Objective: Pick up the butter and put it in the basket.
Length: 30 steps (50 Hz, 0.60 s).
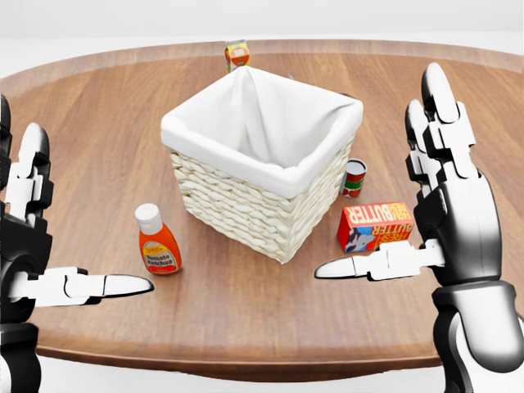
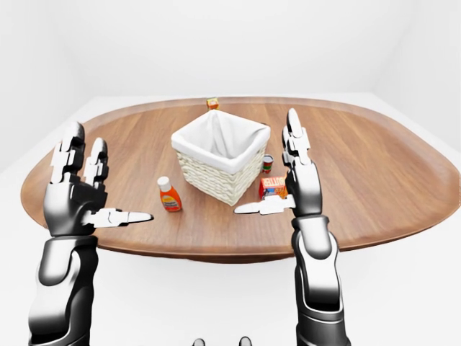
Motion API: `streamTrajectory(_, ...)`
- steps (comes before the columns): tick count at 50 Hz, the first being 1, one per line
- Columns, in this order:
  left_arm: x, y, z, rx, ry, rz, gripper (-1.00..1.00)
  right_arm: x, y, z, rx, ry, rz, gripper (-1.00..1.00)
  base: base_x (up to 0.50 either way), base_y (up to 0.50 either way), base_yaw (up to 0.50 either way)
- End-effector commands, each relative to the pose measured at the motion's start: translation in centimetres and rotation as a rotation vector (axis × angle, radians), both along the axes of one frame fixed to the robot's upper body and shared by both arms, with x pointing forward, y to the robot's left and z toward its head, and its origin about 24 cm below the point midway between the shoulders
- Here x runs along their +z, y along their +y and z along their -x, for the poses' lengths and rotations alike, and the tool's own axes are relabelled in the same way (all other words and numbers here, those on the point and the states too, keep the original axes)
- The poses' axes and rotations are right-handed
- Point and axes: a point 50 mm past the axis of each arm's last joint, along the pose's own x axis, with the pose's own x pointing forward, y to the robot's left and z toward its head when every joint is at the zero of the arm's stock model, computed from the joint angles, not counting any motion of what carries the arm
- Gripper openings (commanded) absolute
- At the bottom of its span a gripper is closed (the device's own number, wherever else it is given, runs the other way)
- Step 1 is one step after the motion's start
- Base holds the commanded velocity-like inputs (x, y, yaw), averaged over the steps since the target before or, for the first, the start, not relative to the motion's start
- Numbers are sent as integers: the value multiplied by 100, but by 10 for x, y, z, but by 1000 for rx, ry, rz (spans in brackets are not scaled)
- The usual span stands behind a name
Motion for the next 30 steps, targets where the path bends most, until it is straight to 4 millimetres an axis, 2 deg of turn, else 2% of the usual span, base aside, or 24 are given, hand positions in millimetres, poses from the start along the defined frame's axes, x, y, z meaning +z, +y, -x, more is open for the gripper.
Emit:
streamTrajectory(1, 5, 1, 3, -1, -26, 2, 100, 5, 1, 1, 7, -20, 14, 100, 50, -13, 0)
streamTrajectory(28, 5, 4, 5, 3, -26, 8, 100, 4, -4, 1, -25, -19, -10, 100, 50, -4, 0)
streamTrajectory(30, 4, 4, 4, 3, -23, 9, 100, 3, -4, 1, -24, -12, -5, 100, 12, 0, 0)
